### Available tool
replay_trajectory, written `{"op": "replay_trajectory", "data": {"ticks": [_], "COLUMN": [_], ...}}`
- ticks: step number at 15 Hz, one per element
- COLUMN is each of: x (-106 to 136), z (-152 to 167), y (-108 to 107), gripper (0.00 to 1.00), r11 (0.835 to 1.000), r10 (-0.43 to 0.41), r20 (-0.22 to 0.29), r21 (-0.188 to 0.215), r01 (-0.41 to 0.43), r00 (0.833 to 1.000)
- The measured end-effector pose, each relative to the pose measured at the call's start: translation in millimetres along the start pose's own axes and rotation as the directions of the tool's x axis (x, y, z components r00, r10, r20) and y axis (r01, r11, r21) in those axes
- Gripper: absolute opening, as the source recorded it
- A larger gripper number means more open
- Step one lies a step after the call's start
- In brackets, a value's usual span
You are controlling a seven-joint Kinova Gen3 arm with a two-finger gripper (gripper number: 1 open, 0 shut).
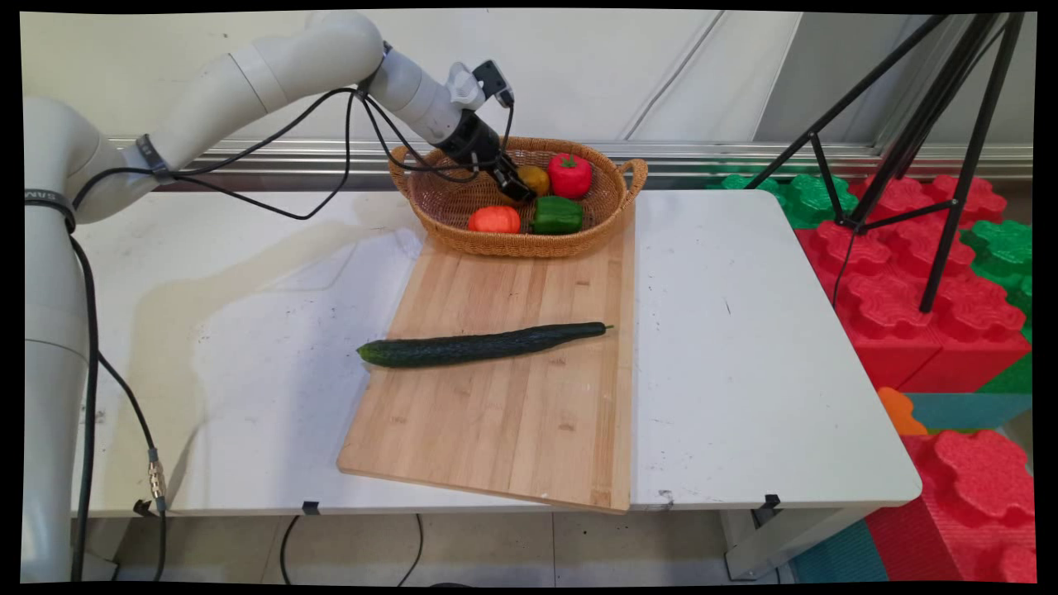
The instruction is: Place the picked object on the cutting board
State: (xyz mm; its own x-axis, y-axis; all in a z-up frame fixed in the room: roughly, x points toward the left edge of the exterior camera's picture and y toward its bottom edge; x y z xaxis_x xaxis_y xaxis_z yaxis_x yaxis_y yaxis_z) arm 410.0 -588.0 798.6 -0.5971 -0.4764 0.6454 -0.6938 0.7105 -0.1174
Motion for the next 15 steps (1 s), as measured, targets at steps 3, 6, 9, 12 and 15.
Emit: {"op": "replay_trajectory", "data": {"ticks": [3, 6, 9, 12, 15], "x": [0, -3, -8, -14, -20], "z": [-14, -34, -61, -87, -119], "y": [0, 1, 2, 3, 6], "gripper": [0.00, 0.00, 0.00, 0.00, 0.00], "r11": [1.000, 1.000, 1.000, 1.000, 1.000], "r10": [0.000, 0.003, 0.005, 0.008, 0.014], "r20": [-0.019, -0.037, -0.056, -0.074, -0.095], "r21": [-0.002, -0.002, -0.002, -0.005, -0.016], "r01": [0.000, -0.003, -0.005, -0.008, -0.015], "r00": [1.000, 0.999, 0.998, 0.997, 0.995]}}
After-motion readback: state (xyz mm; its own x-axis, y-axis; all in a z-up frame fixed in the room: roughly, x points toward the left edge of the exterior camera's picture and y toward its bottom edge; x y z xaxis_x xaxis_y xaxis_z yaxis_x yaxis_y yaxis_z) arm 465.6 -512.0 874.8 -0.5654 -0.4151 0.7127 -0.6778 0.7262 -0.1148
